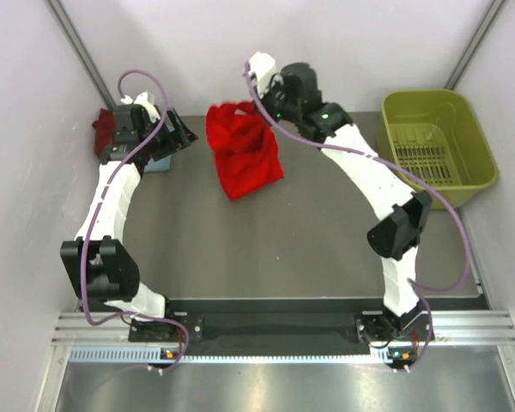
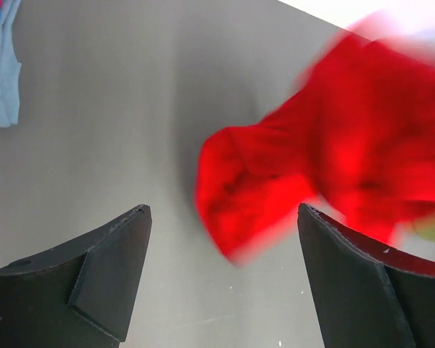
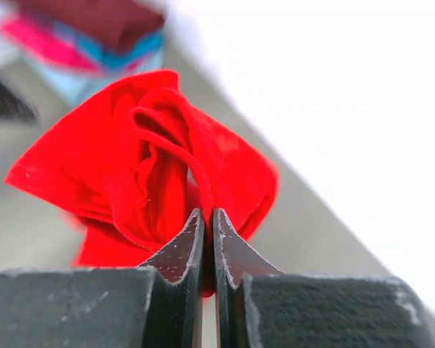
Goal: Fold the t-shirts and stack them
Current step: Flatten the tshirt out
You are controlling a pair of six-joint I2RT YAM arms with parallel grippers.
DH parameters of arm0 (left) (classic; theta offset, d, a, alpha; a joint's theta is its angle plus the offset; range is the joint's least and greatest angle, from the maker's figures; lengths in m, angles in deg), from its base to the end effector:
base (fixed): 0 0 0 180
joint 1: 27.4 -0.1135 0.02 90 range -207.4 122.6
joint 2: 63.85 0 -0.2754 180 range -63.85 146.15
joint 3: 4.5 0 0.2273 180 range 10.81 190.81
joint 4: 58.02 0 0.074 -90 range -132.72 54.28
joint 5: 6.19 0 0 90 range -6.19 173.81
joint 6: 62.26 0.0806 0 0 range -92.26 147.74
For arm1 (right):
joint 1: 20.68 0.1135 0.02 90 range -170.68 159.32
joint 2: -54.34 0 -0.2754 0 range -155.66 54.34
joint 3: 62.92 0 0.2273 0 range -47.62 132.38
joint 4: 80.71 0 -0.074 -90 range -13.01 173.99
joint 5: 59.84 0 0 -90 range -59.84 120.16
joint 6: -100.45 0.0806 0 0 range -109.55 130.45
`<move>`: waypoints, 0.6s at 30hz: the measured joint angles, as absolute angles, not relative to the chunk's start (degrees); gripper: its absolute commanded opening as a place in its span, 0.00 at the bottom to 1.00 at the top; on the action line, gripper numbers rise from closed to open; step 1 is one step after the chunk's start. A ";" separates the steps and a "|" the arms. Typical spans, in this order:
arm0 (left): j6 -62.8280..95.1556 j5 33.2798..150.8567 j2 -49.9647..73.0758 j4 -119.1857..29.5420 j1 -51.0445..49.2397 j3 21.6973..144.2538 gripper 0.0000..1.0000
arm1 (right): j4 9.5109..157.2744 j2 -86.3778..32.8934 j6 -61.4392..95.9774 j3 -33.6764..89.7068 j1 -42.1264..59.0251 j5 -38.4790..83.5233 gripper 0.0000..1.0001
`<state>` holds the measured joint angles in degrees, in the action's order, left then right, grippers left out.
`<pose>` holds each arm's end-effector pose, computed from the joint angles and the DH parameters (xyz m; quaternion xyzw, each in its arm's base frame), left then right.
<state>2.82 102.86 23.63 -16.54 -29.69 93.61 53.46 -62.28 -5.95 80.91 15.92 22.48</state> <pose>0.3610 -0.0119 0.3535 -0.1224 0.8529 -0.2366 0.4491 0.3881 0.3016 0.4145 -0.3965 0.7078 0.1556 0.5635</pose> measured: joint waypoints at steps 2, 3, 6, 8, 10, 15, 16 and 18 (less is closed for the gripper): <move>2.73 103.10 24.11 -16.81 -29.69 93.61 0.85 | 54.89 -59.42 -6.01 81.11 15.57 23.51 0.00; 2.75 103.25 24.24 -16.89 -29.69 93.61 0.85 | 55.34 -58.04 -6.04 80.89 15.18 24.10 0.00; 2.79 103.51 24.81 -17.05 -29.66 93.61 0.85 | 57.05 -53.21 -5.91 75.38 12.91 25.17 0.00; 2.79 103.53 24.86 -17.03 -29.66 93.61 0.85 | 58.01 -50.00 -5.38 68.50 10.39 25.80 0.00; 2.79 103.73 24.86 -17.16 -29.60 93.61 0.85 | 58.34 -47.55 -4.24 60.08 7.51 25.98 0.00; 3.01 104.14 24.83 -17.38 -29.51 93.46 0.85 | 56.70 -46.35 -0.40 38.90 -0.06 26.15 0.00; 3.06 104.36 24.83 -17.59 -29.51 93.15 0.84 | 55.54 -46.35 0.43 35.01 -1.89 26.28 0.02; 3.19 104.91 24.83 -17.70 -29.51 92.58 0.84 | 54.23 -46.37 2.05 30.31 -4.49 26.98 0.24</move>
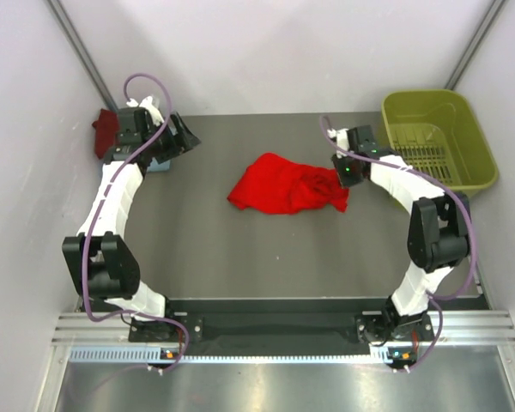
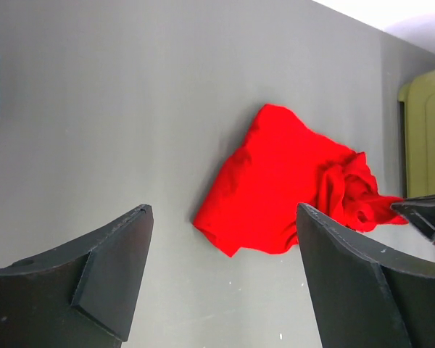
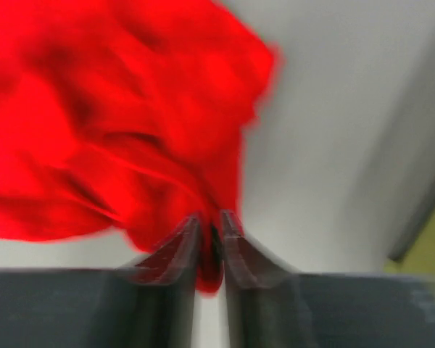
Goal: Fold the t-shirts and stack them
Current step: Flatten the tshirt out
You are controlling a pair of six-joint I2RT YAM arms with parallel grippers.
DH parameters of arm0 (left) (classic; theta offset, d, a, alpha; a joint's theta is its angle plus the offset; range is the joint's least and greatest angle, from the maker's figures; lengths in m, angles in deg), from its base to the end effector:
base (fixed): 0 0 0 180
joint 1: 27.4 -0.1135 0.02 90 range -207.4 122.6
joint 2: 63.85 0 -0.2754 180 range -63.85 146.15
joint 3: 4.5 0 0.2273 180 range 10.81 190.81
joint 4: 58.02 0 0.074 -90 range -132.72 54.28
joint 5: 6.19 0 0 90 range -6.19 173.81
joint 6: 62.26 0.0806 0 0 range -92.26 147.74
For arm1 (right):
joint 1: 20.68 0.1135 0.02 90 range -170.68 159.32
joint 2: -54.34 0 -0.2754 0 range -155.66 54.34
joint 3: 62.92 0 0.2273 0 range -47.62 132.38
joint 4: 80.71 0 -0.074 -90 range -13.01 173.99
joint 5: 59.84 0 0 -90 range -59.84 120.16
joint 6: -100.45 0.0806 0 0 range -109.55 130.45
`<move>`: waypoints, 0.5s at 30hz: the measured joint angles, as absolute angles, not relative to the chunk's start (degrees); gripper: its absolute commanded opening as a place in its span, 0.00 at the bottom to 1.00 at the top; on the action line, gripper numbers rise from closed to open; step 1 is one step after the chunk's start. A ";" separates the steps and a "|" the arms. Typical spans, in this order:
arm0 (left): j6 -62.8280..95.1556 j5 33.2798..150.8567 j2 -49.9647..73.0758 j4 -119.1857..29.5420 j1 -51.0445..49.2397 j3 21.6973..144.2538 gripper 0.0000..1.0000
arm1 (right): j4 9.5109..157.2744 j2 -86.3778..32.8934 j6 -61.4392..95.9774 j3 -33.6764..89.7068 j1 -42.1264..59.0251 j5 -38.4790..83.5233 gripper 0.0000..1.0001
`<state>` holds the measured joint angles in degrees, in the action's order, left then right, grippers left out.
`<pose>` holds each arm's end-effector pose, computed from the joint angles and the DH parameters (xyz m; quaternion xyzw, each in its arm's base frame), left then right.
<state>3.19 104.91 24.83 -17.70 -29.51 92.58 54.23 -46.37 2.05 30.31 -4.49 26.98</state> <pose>0.3660 -0.0156 0.3431 -0.1117 0.8568 -0.2499 0.4369 0.3738 0.1132 0.2319 -0.2103 0.9231 0.0480 0.3185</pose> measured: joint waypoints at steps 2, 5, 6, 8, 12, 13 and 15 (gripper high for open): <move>3.21 105.46 24.83 -17.72 -29.51 91.99 0.84 | 52.96 -46.37 3.60 28.28 -6.90 27.99 0.51; 3.23 106.00 24.83 -17.72 -29.25 91.67 0.84 | 53.09 -46.15 3.91 28.54 -8.65 29.10 0.60; 3.23 106.11 24.83 -17.77 -29.18 91.62 0.84 | 53.09 -46.00 3.78 28.96 -8.38 29.26 0.60; 3.23 106.44 24.83 -17.94 -29.14 91.36 0.84 | 53.18 -45.51 3.30 30.14 -6.94 29.45 0.60; 3.19 106.94 24.83 -18.05 -29.07 90.55 0.84 | 54.12 -42.87 0.54 31.30 0.21 28.47 0.56; 3.17 106.96 24.83 -18.03 -29.07 90.51 0.84 | 54.30 -42.15 -0.64 31.25 2.81 28.32 0.55; 3.10 107.05 24.83 -18.18 -29.07 90.51 0.84 | 54.45 -41.25 -2.95 31.10 7.90 27.62 0.53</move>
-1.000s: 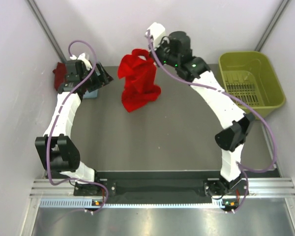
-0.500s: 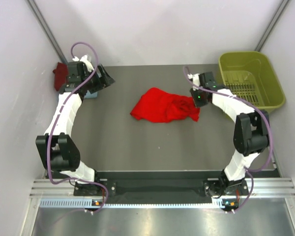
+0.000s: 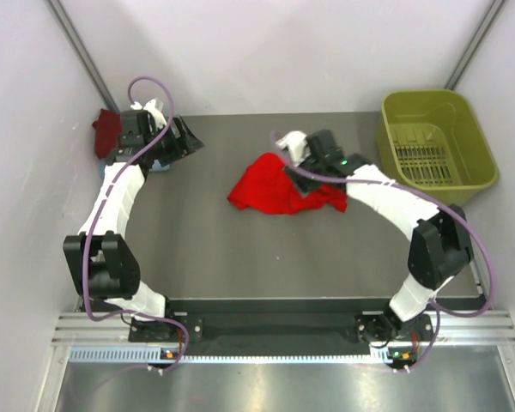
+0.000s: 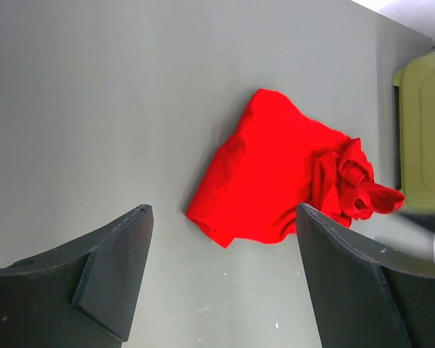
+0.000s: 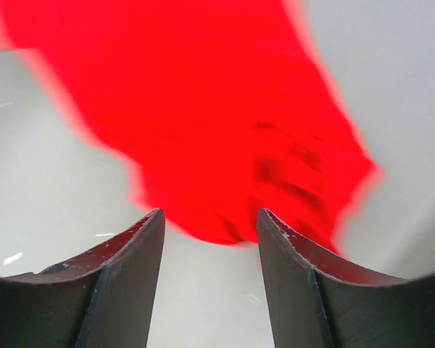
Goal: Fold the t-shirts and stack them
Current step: Flatten the tshirt out
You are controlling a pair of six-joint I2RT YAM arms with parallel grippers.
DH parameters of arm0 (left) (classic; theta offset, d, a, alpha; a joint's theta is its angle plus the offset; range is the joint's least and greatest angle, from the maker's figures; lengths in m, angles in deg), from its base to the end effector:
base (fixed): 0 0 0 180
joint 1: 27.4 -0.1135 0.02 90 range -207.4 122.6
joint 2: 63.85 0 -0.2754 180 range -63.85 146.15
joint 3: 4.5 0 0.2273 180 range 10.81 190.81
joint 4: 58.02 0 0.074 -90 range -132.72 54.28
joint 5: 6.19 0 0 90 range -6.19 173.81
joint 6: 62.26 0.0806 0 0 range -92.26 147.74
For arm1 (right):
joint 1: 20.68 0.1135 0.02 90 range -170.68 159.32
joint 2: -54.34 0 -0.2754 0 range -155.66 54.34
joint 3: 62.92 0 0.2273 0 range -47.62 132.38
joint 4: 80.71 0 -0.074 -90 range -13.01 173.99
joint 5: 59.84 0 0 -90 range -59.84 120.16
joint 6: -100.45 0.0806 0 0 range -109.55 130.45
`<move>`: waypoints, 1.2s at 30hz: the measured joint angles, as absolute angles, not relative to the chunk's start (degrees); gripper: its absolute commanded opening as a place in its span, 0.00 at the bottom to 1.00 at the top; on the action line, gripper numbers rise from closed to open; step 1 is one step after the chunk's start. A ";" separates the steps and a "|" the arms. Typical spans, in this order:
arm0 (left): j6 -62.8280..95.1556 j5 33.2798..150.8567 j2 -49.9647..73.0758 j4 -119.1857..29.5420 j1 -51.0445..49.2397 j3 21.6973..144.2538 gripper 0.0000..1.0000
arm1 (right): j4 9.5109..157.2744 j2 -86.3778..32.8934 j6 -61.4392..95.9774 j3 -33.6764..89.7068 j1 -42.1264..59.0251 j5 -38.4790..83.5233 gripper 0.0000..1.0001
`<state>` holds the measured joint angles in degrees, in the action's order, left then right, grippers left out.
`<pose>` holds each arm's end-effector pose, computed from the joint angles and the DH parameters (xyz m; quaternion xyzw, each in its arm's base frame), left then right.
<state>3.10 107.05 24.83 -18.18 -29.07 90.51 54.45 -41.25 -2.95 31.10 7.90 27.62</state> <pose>0.3638 -0.0212 0.3321 -0.1036 0.8619 -0.2662 0.4189 0.3325 0.1852 0.2694 -0.3402 0.8637 0.0694 0.3652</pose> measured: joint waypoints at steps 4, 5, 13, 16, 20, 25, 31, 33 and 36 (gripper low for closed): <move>2.75 107.16 24.83 -18.29 -29.07 90.51 0.84 | 54.40 -41.06 -5.75 29.92 16.77 25.58 0.53; 2.71 107.18 24.83 -18.29 -29.07 90.51 0.84 | 54.08 -41.34 -6.32 29.66 18.24 25.21 0.53; 2.55 107.14 24.81 -18.31 -29.03 90.46 0.84 | 52.77 -50.98 -8.48 33.20 19.18 27.81 0.50; 2.55 107.14 24.75 -18.29 -29.03 90.16 0.84 | 52.57 -54.10 -8.90 35.49 19.18 29.17 0.49; 2.55 107.03 24.64 -18.27 -29.03 89.74 0.84 | 52.70 -55.57 -9.10 36.93 19.22 31.20 0.47; 2.55 106.94 24.37 -18.31 -29.03 89.70 0.84 | 52.66 -55.61 -9.10 36.93 19.31 34.57 0.45; 2.55 106.92 24.37 -18.29 -29.03 89.70 0.84 | 52.83 -53.10 -9.07 33.44 19.59 38.22 0.43; 2.42 106.94 24.37 -18.29 -29.03 89.63 0.84 | 52.57 -51.35 -9.07 31.56 19.90 38.59 0.42; 2.25 106.96 24.37 -18.31 -29.03 89.63 0.84 | 52.48 -50.28 -9.03 30.27 20.38 38.92 0.33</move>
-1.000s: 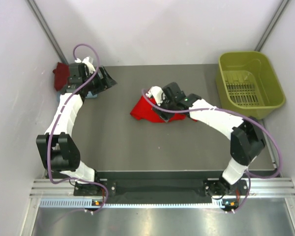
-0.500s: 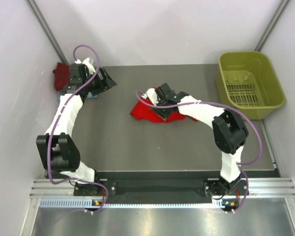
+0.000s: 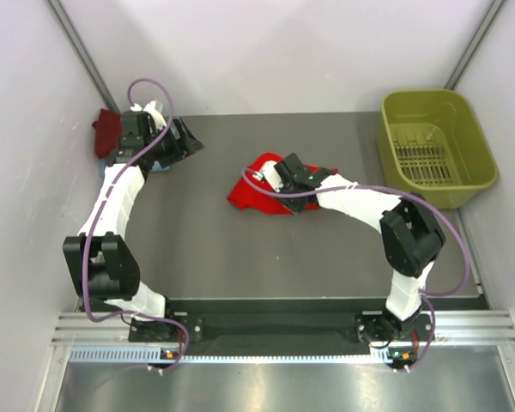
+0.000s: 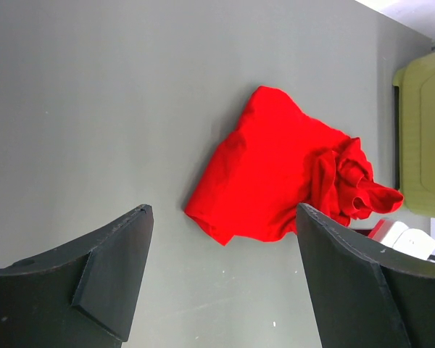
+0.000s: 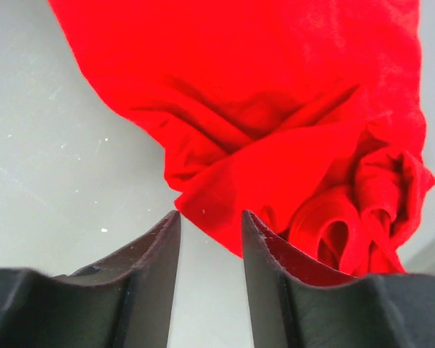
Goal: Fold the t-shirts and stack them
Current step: Flatten the tshirt out
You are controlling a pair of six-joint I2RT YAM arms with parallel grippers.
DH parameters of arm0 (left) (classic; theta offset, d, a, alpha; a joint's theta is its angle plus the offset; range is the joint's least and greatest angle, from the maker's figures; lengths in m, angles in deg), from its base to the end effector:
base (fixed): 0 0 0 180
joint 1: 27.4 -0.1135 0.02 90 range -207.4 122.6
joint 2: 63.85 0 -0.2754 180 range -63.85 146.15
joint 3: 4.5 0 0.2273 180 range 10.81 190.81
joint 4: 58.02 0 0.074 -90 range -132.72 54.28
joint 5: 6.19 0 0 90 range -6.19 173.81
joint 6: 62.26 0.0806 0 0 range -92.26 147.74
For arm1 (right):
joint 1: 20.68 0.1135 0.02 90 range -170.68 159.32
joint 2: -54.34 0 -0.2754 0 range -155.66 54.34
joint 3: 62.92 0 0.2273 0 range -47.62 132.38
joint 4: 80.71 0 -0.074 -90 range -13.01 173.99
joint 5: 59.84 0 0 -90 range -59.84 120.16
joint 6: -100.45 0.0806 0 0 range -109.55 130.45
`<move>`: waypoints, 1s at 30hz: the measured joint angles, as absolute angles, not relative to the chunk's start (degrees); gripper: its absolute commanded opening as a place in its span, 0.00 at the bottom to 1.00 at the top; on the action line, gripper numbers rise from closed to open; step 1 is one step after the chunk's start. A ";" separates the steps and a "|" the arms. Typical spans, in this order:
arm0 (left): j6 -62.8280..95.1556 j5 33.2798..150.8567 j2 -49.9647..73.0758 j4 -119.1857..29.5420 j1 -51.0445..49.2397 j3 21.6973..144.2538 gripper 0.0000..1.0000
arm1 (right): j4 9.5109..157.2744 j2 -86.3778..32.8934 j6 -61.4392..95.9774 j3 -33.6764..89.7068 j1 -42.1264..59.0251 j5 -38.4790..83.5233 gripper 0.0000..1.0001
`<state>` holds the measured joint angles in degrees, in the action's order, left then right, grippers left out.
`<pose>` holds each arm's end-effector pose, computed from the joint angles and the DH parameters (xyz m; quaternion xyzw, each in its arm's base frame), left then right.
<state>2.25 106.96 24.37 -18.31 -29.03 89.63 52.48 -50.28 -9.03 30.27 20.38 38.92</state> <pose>0.3614 -0.0214 0.3298 -0.1107 0.8623 -0.2686 0.4149 0.3045 0.2490 0.2043 -0.4654 0.8388 -0.0211 0.2818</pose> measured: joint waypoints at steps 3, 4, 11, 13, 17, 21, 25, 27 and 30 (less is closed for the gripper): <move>2.14 106.96 24.37 -18.31 -29.03 89.63 0.84 | 52.44 -50.30 -8.94 29.98 20.58 38.94 0.31; 2.14 106.96 24.37 -18.31 -29.03 89.63 0.84 | 52.52 -50.30 -8.90 29.98 20.58 38.98 0.33; 2.16 106.94 24.37 -18.31 -29.03 89.63 0.84 | 52.68 -51.22 -8.86 30.53 20.58 38.92 0.34; 2.16 106.92 24.37 -18.29 -29.03 89.63 0.84 | 52.72 -51.96 -8.88 30.84 20.58 38.87 0.31; 2.18 106.90 24.37 -18.29 -29.03 89.63 0.84 | 52.77 -52.90 -8.88 30.92 20.58 38.61 0.20; 2.20 106.92 24.37 -18.29 -29.03 89.63 0.84 | 52.68 -53.19 -9.10 30.97 20.58 38.30 0.06; 2.47 106.83 24.37 -18.36 -29.03 89.44 0.84 | 52.28 -53.19 -9.91 33.02 20.58 39.05 0.00; 2.75 106.64 24.37 -18.40 -29.03 88.85 0.84 | 52.15 -53.10 -10.63 35.32 20.51 39.81 0.00; 3.19 106.18 24.37 -18.71 -28.77 86.70 0.83 | 52.33 -52.51 -11.74 39.67 20.01 40.73 0.03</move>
<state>3.19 106.18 24.37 -18.71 -28.77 86.70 52.33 -52.51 -11.74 39.67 20.01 40.73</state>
